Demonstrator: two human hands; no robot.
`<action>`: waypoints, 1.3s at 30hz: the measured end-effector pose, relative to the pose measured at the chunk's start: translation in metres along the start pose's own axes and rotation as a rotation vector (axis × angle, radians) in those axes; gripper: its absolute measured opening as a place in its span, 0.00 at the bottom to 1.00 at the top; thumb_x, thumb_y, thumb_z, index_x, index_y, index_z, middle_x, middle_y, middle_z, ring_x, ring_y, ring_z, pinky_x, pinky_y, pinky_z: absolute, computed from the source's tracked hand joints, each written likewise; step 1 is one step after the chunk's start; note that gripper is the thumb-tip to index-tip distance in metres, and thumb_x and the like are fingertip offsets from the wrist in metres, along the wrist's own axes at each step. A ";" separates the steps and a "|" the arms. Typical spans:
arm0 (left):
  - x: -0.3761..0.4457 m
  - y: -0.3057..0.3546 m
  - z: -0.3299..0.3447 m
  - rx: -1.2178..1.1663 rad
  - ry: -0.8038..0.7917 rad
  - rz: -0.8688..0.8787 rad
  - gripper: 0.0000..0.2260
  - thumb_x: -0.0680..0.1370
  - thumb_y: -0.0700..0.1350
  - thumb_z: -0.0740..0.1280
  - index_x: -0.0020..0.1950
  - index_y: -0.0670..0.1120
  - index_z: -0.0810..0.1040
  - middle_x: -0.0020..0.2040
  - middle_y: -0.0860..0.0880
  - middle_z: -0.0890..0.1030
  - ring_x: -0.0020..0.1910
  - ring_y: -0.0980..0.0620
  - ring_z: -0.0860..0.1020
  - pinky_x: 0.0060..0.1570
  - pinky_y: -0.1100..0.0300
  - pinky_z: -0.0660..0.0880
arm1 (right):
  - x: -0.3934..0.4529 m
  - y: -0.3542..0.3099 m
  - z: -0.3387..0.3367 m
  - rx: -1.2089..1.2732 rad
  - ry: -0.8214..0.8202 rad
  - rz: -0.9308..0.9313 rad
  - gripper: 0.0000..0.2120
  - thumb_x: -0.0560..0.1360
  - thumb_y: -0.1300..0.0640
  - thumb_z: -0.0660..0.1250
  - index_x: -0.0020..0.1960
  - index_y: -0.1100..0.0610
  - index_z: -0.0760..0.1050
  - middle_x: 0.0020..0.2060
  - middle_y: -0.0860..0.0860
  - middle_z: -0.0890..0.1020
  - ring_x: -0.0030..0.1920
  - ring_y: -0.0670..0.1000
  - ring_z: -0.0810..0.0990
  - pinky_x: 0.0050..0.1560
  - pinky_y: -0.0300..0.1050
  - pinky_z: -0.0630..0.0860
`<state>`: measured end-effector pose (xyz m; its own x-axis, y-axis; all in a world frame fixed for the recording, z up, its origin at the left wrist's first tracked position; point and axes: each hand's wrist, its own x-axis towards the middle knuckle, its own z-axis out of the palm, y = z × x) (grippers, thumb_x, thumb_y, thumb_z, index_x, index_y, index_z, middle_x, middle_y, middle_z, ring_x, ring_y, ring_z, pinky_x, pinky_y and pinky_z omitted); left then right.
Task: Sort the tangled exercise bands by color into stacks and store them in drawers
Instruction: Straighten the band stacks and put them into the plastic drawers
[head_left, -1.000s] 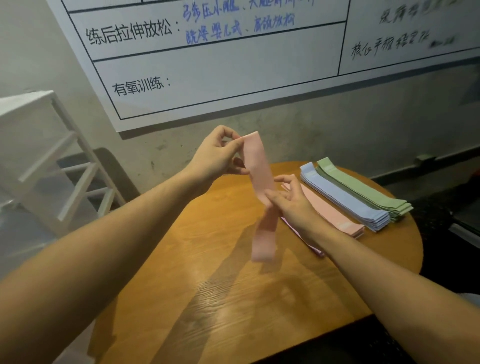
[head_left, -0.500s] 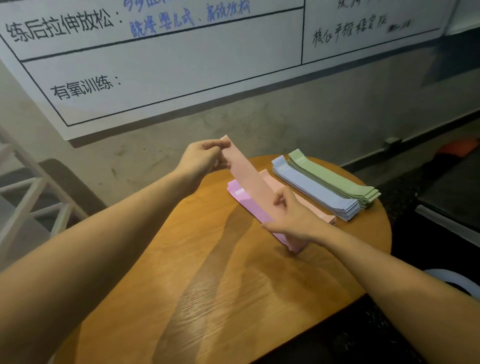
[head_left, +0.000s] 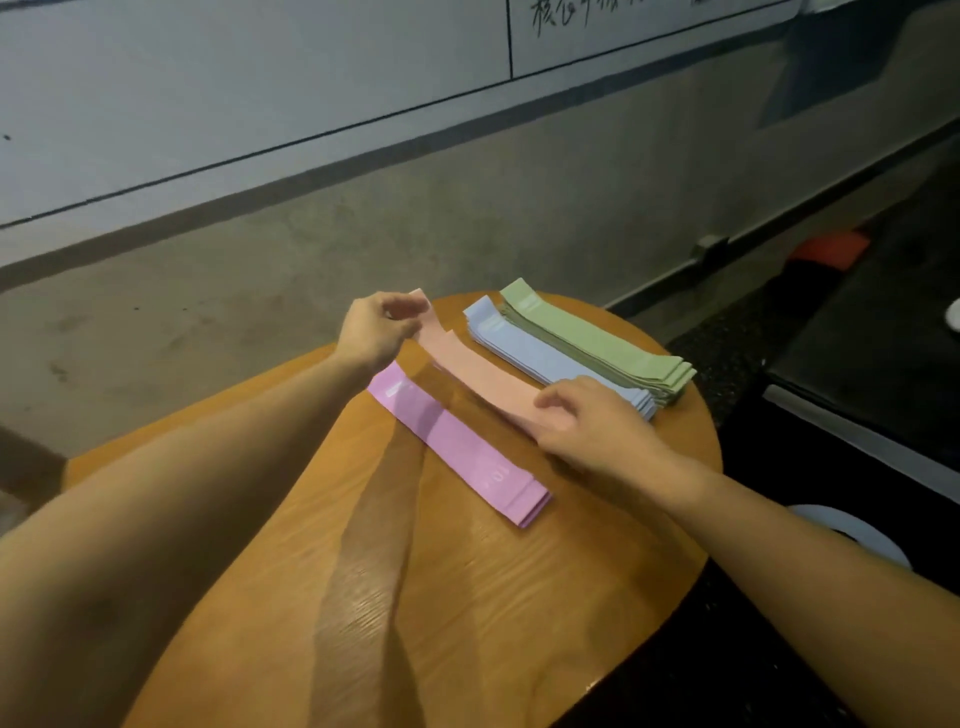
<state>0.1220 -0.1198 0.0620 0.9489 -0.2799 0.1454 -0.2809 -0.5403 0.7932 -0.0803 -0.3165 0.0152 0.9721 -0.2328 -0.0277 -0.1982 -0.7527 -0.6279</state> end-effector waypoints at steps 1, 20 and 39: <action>0.008 -0.005 0.007 0.022 -0.019 -0.008 0.12 0.78 0.33 0.69 0.60 0.41 0.84 0.53 0.48 0.83 0.44 0.56 0.80 0.54 0.64 0.77 | 0.004 0.003 0.001 -0.026 0.002 0.002 0.21 0.75 0.41 0.70 0.65 0.45 0.74 0.59 0.45 0.75 0.58 0.48 0.77 0.59 0.44 0.75; 0.068 -0.072 0.069 0.416 -0.193 0.020 0.09 0.77 0.43 0.73 0.57 0.52 0.85 0.63 0.50 0.74 0.59 0.50 0.78 0.61 0.49 0.77 | 0.032 0.029 0.027 -0.382 -0.038 -0.007 0.26 0.78 0.38 0.62 0.72 0.50 0.71 0.66 0.49 0.71 0.66 0.52 0.67 0.69 0.51 0.67; 0.029 -0.008 0.077 0.467 -0.309 0.338 0.09 0.81 0.45 0.68 0.60 0.50 0.81 0.69 0.49 0.72 0.69 0.50 0.70 0.67 0.54 0.70 | 0.029 0.011 0.001 -0.393 0.101 -0.068 0.20 0.81 0.40 0.59 0.68 0.48 0.74 0.62 0.47 0.78 0.62 0.49 0.74 0.62 0.48 0.74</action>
<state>0.1407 -0.1843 0.0145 0.7318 -0.6726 0.1096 -0.6556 -0.6510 0.3826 -0.0538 -0.3308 0.0067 0.9713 -0.2191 0.0929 -0.1856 -0.9418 -0.2804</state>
